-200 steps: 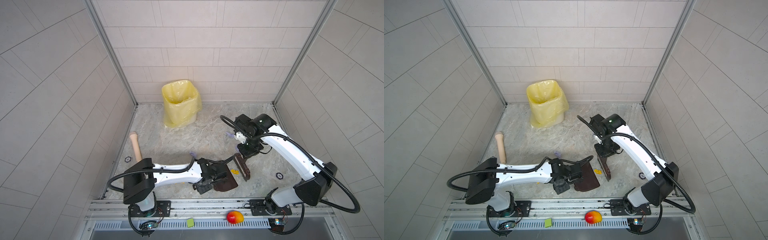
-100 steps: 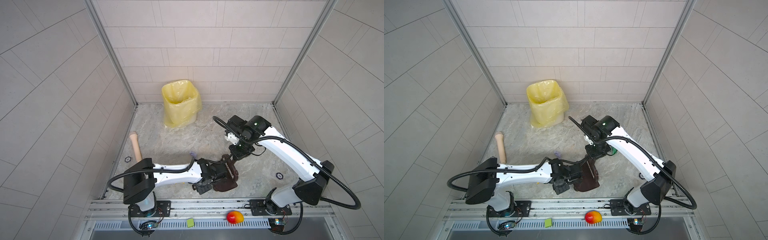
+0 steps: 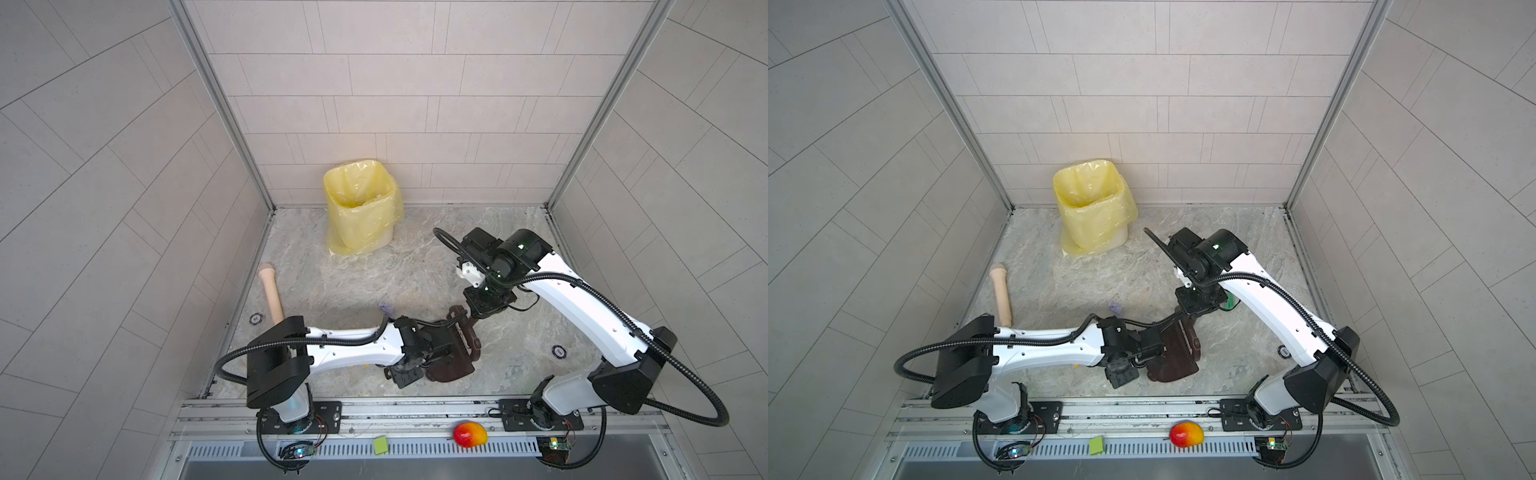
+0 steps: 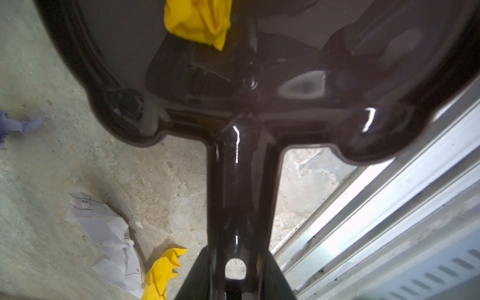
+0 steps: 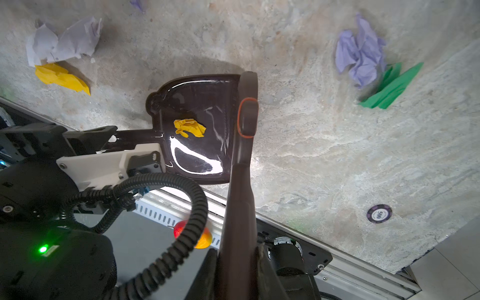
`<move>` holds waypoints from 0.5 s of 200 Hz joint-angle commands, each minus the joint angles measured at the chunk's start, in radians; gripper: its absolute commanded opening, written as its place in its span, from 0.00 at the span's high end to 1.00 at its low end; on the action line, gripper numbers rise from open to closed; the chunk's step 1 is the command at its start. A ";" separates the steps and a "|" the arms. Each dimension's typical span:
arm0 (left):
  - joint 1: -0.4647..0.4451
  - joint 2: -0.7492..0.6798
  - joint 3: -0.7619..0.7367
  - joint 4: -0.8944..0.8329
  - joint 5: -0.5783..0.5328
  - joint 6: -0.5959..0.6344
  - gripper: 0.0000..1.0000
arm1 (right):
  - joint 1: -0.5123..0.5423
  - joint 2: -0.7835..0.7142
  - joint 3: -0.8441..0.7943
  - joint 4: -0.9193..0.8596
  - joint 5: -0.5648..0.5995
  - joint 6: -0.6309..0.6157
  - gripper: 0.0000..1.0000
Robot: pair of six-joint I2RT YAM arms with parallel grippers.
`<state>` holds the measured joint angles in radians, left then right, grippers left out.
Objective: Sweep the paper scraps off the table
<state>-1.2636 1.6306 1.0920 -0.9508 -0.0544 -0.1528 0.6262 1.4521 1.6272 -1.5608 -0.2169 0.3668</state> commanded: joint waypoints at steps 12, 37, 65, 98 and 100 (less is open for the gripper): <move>0.002 -0.055 0.010 0.001 -0.054 -0.032 1.00 | -0.065 -0.068 0.049 -0.057 0.044 -0.032 1.00; 0.003 -0.083 0.019 -0.002 -0.070 -0.042 1.00 | -0.106 -0.115 0.039 -0.029 0.057 -0.052 1.00; 0.013 -0.119 0.036 -0.017 -0.091 -0.070 1.00 | -0.178 -0.181 -0.016 0.024 0.023 -0.063 1.00; 0.045 -0.151 0.076 -0.070 -0.107 -0.091 1.00 | -0.248 -0.242 -0.086 0.065 -0.006 -0.082 1.00; 0.048 -0.154 0.080 -0.074 -0.108 -0.091 1.00 | -0.252 -0.245 -0.092 0.068 -0.010 -0.083 1.00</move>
<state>-1.2419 1.5208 1.1160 -0.9691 -0.1211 -0.1997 0.4084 1.2461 1.5738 -1.5269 -0.2016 0.3107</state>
